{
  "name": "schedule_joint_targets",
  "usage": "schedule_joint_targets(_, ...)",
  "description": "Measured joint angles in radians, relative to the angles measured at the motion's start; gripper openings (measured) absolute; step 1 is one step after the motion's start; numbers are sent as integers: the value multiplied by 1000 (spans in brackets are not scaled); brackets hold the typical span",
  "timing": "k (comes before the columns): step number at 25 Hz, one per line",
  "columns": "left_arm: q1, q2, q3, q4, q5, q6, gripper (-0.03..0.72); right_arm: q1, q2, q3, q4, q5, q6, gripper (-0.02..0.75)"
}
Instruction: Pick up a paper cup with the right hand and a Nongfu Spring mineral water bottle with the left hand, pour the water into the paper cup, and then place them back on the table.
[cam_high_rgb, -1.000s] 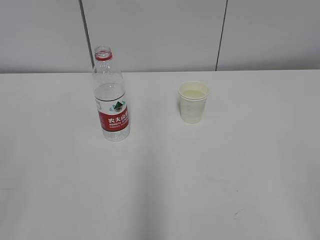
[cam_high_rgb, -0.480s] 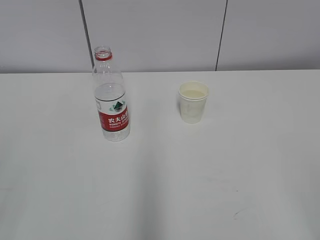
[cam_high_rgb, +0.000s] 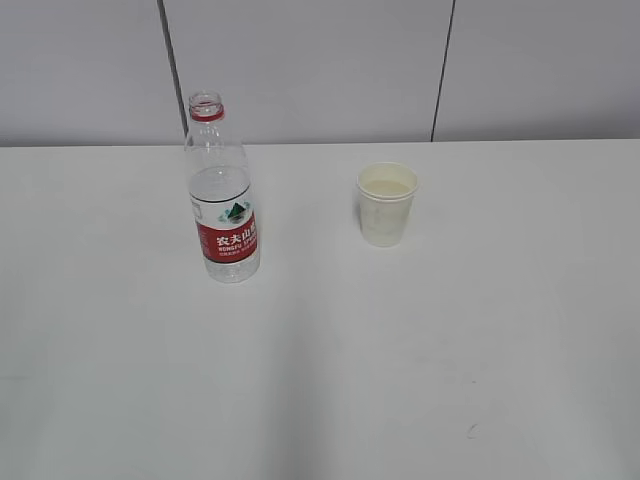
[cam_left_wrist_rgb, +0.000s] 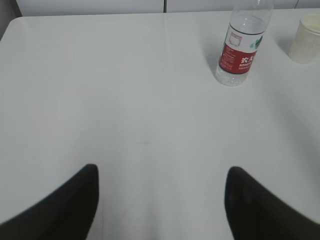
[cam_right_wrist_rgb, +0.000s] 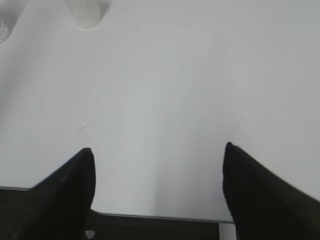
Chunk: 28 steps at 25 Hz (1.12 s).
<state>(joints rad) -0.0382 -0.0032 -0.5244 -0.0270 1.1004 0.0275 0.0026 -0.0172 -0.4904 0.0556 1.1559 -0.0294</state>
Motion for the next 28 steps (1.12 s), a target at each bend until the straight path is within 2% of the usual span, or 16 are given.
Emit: schedule_joint_targets(28, 0, 0, 0, 0, 0, 1, 437, 0, -2, 0, 0, 0, 0, 588)
